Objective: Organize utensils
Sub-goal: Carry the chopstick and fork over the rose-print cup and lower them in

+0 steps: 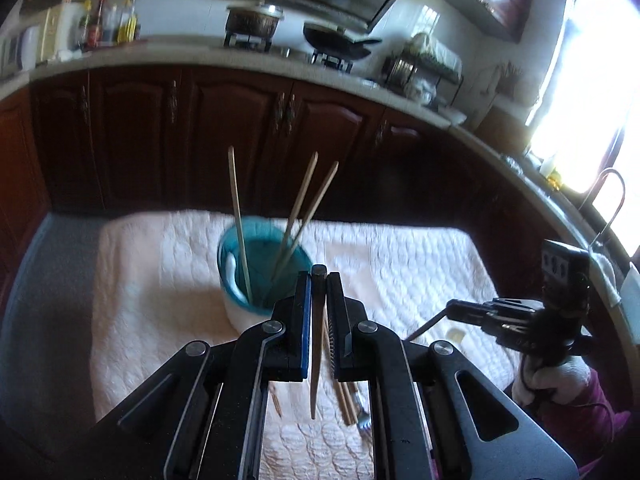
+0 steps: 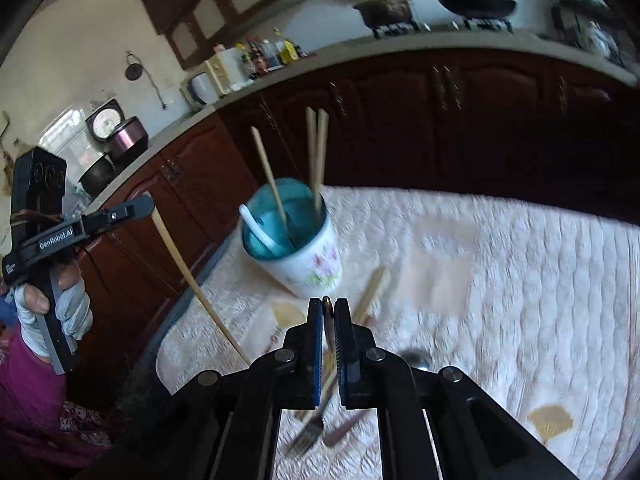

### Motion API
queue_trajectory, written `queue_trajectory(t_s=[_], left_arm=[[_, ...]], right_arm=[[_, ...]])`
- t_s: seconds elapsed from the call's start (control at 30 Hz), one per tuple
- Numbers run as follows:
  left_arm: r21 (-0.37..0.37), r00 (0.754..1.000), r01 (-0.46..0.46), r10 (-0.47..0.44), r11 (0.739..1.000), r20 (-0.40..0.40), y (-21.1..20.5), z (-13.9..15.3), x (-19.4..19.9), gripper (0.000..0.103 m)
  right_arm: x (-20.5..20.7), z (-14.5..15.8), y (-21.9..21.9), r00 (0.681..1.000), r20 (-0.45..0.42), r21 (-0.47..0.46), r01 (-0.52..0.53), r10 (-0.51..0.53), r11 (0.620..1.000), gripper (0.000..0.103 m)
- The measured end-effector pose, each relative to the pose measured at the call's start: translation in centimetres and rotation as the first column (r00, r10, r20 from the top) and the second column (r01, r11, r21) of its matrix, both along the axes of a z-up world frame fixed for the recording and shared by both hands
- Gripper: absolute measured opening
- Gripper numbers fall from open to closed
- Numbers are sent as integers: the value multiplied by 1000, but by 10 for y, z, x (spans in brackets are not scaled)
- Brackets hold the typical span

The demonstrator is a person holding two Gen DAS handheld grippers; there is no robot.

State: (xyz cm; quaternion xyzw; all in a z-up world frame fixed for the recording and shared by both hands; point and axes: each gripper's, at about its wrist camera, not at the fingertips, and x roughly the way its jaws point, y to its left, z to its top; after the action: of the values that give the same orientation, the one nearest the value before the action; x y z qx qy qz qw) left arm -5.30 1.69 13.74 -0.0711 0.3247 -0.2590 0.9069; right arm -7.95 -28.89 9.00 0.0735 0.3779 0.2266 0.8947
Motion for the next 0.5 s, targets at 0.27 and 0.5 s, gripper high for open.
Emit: queue_trajectory(t_s=[0.27, 0.5], left_arm=[[-21, 993, -43, 45, 999, 110, 8, 55, 10, 6], [17, 972, -147, 142, 989, 188, 8, 77, 43, 6]], right_arm=[[27, 41, 28, 995, 93, -8, -44, 45, 999, 5], [60, 59, 50, 989, 138, -3, -52, 52, 999, 5]])
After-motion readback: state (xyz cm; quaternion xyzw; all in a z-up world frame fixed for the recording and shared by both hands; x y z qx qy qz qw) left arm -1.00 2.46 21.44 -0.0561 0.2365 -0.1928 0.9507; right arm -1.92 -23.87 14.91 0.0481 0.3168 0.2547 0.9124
